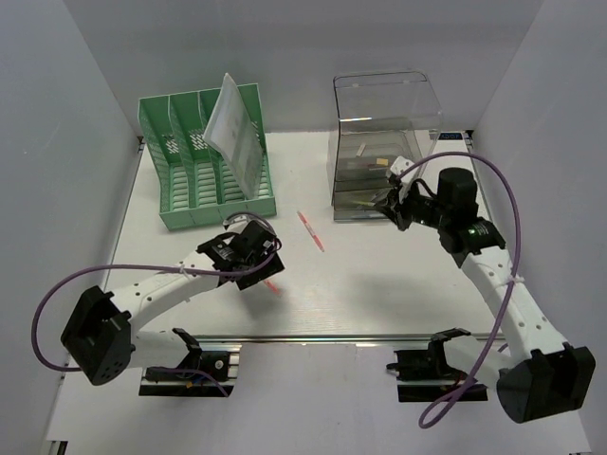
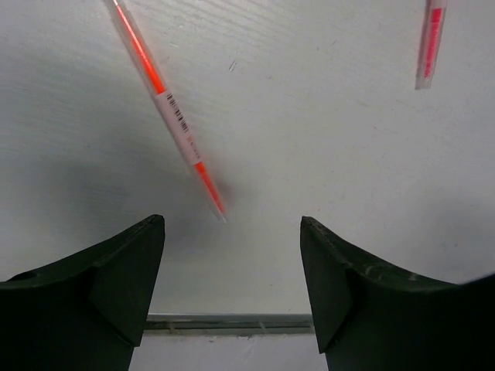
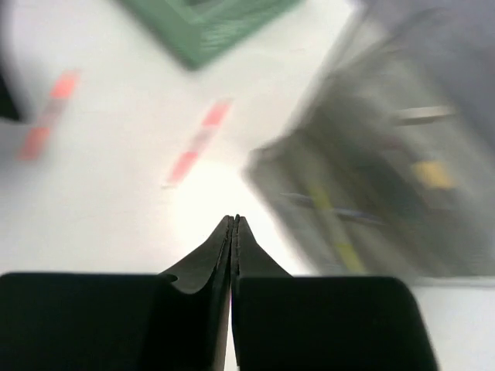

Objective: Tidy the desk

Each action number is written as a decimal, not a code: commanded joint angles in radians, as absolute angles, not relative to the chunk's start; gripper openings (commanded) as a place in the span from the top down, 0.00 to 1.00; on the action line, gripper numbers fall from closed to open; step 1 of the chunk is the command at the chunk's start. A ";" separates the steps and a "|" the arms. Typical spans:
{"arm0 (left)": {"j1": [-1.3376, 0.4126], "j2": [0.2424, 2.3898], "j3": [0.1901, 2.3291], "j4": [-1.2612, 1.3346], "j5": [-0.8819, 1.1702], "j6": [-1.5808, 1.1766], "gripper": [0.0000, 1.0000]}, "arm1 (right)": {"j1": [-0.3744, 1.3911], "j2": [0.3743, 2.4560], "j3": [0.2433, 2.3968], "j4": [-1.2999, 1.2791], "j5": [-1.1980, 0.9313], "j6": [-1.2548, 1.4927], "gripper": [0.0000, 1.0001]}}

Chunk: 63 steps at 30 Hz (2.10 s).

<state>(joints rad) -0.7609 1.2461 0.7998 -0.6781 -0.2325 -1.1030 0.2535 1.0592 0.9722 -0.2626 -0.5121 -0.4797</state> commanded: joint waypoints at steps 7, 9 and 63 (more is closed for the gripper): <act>-0.758 1.379 0.923 -0.752 -0.294 -1.150 0.29 | 0.186 1.045 0.862 -0.356 -0.853 -0.301 0.92; -0.758 1.426 0.968 -0.805 -0.302 -1.167 0.31 | 0.176 1.023 0.856 -0.354 -0.818 -0.304 0.92; -0.604 1.520 0.900 -0.684 -0.103 -0.847 0.96 | 0.015 0.884 0.838 -0.327 -0.816 -0.287 0.77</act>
<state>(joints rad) -0.5941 1.5871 0.8845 -0.6987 -0.1246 -0.9535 0.0273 0.9020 0.8394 -0.3626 -0.7860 -0.2947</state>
